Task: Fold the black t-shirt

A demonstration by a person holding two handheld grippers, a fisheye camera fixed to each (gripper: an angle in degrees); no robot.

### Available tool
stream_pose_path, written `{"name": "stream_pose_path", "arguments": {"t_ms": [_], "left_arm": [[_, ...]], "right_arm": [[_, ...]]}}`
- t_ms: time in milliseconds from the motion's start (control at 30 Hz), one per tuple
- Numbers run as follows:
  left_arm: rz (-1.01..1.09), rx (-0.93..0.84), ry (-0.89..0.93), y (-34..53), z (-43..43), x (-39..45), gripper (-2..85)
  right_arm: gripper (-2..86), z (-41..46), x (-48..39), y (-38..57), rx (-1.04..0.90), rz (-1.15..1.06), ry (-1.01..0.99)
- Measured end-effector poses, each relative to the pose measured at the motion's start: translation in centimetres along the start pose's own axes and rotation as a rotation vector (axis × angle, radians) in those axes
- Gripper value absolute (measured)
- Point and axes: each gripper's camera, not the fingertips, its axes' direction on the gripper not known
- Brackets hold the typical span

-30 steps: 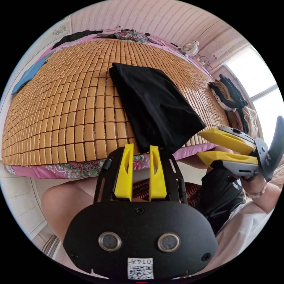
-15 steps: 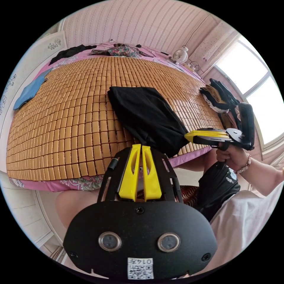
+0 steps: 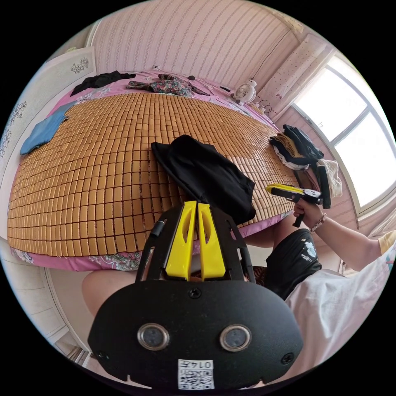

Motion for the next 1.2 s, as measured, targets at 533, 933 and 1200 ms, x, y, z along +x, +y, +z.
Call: {"name": "stream_pose_path", "arguments": {"t_ms": [533,933,1200], "left_arm": [[0.041,0.005,-0.021,-3.7,-1.1,4.3,-0.7],[-0.05,0.155,0.005,-6.0,-7.5,4.7,-0.7],[-0.056,0.156,0.02,-5.8,-10.2,7.5,-0.7]], "right_arm": [[1.9,-6.6,-0.4,-5.7,-0.086,-0.101,-0.137],[1.2,-23.8,11.9,-2.7,0.227,0.22,-0.529],[0.9,-27.5,12.9,1.1,0.264,0.266,-0.562]]}}
